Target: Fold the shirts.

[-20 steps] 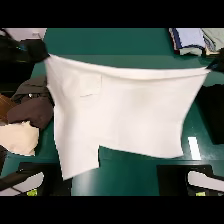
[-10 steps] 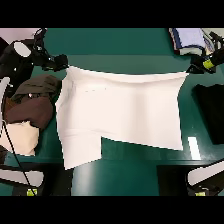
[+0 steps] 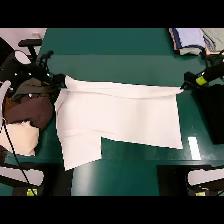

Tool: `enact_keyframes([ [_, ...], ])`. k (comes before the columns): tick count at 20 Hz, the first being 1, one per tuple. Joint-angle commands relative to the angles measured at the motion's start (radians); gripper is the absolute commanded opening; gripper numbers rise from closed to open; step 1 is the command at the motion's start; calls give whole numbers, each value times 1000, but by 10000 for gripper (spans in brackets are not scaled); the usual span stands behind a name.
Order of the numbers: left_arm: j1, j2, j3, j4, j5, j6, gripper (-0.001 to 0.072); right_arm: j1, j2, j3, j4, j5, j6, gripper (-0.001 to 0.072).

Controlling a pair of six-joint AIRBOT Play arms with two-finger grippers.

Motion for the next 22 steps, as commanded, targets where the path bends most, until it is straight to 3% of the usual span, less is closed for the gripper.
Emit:
enact_keyframes([
  [1,3,-1,-69,3,-2,-21,202,0,43,-158,95,-47,-22,18],
  [2,3,0,-68,3,-3,-38,479,0,43,-171,128,-51,-34,130],
  [3,3,5,-68,2,-10,-49,480,0,43,-172,132,-51,-34,332],
  [4,4,15,-69,6,-25,-53,479,0,54,-172,131,-48,-34,363],
  [8,6,164,-133,159,-122,-112,479,-35,190,-172,62,-4,-37,363],
  [11,5,397,-386,185,-119,-125,480,-68,305,-172,60,59,-56,364],
  [16,5,744,-821,171,-119,-202,480,-58,410,-172,76,25,-58,364],
  [19,5,794,-942,111,-107,-201,480,-35,414,-172,75,27,-58,364],
  [22,5,794,-1004,56,-15,-201,480,-11,414,-172,76,29,-58,364],
])
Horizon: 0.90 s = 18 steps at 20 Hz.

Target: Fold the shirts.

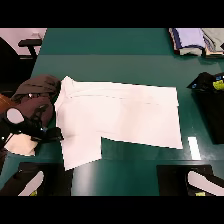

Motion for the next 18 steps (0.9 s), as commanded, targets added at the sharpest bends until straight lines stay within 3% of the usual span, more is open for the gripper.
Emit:
enact_keyframes([
  [1,0,33,-101,-76,111,-8,480,25,9,0,2,1,0,364],
  [9,0,33,-131,-142,140,1,477,29,9,0,-7,55,0,364],
  [10,0,33,-130,-142,134,1,339,28,9,0,-24,70,0,364],
  [11,0,33,-129,-142,134,2,62,29,9,0,-50,84,0,364],
  [15,0,33,-120,-141,123,24,25,15,10,-6,-138,139,0,364],
  [18,0,34,-53,-142,73,46,24,-61,59,-149,-138,144,0,367],
])
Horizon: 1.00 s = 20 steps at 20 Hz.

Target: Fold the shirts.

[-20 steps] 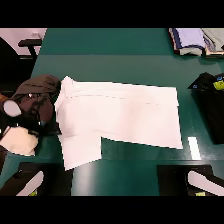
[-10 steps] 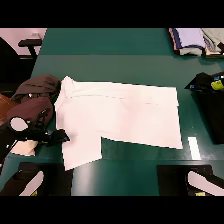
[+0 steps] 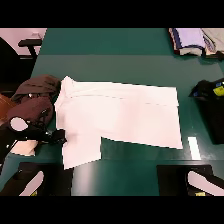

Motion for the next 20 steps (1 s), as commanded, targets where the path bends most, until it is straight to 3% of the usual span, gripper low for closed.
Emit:
enact_keyframes([
  [1,0,1,69,-3,-51,30,25,-89,56,-176,-29,19,0,373],
  [3,0,1,109,-5,-54,32,25,-182,91,-365,-28,1,1,515],
  [7,0,1,127,-28,-53,32,25,-328,93,-660,-19,-32,0,509],
  [13,0,1,127,-27,-48,32,25,-241,91,-790,36,-182,0,428],
  [17,0,1,130,-6,-72,43,24,-123,91,-740,28,-200,0,51],
  [18,0,1,135,21,-104,42,23,-99,91,-715,14,-172,0,15],
  [20,0,4,155,83,-178,42,22,-47,97,-650,-92,-78,0,14],
])
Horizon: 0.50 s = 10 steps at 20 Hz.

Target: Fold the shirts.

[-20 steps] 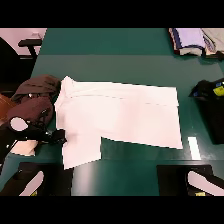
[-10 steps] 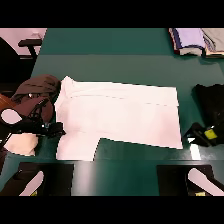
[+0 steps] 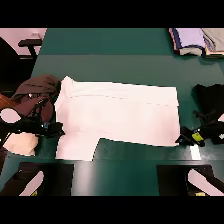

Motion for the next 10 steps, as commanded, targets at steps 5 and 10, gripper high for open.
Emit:
enact_keyframes([
  [5,-76,188,19,102,-250,-66,22,116,208,87,-281,210,0,14],
  [10,-235,279,73,98,-339,-199,22,57,382,97,-328,298,0,14],
])
